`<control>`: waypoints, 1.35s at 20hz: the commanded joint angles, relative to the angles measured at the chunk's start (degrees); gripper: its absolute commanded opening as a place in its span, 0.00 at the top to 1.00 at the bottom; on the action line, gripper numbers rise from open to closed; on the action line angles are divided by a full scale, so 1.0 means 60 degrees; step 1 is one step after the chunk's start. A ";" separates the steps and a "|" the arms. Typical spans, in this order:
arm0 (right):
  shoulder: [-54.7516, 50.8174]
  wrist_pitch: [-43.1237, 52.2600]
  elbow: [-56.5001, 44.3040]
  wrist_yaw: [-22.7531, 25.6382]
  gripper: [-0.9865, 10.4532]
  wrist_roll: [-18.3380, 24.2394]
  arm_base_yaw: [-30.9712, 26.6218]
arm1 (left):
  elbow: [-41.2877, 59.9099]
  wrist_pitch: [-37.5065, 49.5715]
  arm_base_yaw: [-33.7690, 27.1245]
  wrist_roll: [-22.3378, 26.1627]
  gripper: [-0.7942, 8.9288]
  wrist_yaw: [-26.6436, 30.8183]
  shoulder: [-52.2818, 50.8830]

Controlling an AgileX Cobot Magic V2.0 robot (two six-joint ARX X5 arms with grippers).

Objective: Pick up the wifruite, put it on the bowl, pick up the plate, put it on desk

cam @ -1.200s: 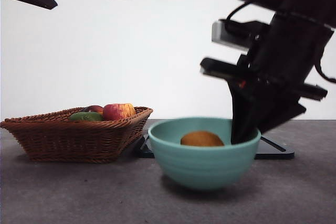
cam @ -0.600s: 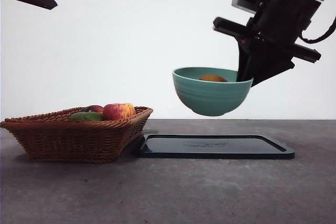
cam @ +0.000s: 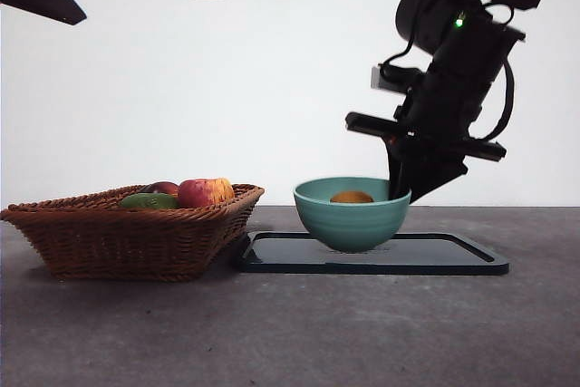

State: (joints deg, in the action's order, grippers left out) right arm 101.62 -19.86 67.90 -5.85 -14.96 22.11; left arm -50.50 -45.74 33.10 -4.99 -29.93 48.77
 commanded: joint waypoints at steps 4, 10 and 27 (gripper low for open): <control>0.0313 0.0182 0.0244 -0.0011 0.91 0.0084 -0.0033 | -0.0055 0.0055 0.0051 0.0149 0.54 -0.0015 0.0051; 0.0313 0.0091 0.0244 -0.0022 0.80 0.0069 -0.0036 | -0.0055 0.0047 0.0051 0.0149 0.54 -0.0015 0.0051; -0.4936 -0.3147 0.0317 -0.0321 0.77 0.1344 -0.0127 | -0.0055 0.0087 0.0051 0.0153 0.54 -0.0015 0.0051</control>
State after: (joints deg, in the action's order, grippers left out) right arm 71.29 -38.89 68.79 -7.60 -9.04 20.99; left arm -50.50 -45.65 33.12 -4.99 -29.93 48.77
